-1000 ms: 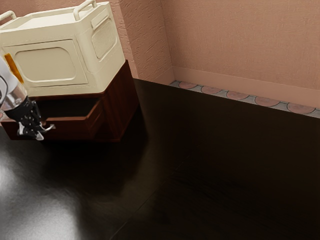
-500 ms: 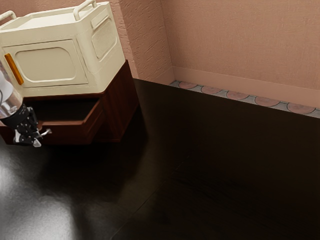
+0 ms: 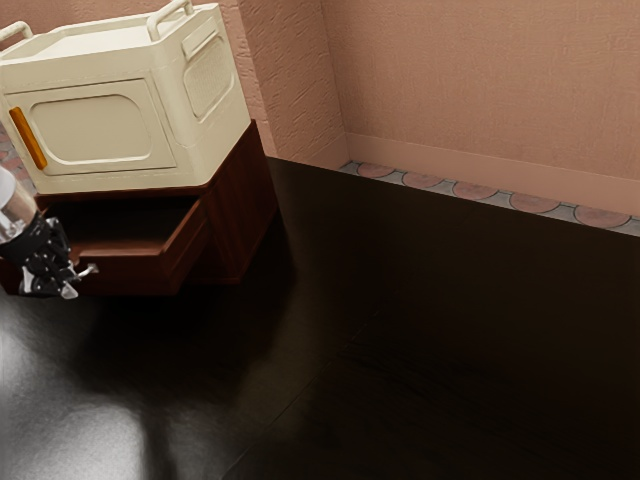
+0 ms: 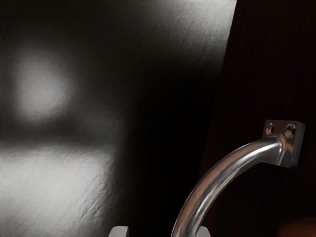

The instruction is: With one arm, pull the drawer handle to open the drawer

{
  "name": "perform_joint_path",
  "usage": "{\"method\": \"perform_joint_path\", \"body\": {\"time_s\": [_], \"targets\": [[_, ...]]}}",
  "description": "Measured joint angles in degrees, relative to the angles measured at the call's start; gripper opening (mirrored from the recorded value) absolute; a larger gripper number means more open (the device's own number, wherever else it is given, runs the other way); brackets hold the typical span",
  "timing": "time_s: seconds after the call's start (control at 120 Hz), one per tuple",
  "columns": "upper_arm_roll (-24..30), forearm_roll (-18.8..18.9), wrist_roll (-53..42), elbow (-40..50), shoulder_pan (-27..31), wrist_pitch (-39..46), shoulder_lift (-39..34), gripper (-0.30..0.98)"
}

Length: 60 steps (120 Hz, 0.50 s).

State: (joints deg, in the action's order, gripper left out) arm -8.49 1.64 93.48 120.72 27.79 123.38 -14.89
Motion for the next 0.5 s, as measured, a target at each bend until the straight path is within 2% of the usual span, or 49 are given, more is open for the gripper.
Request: {"method": "perform_joint_path", "body": {"time_s": [0.2, 0.5], "targets": [[-0.1, 0.0, -0.3, 1.4, 0.1, 0.4, -1.5, 0.08], [-0.9, 0.1, -1.0, 3.6, -0.2, 0.8, -3.6, 0.15]]}}
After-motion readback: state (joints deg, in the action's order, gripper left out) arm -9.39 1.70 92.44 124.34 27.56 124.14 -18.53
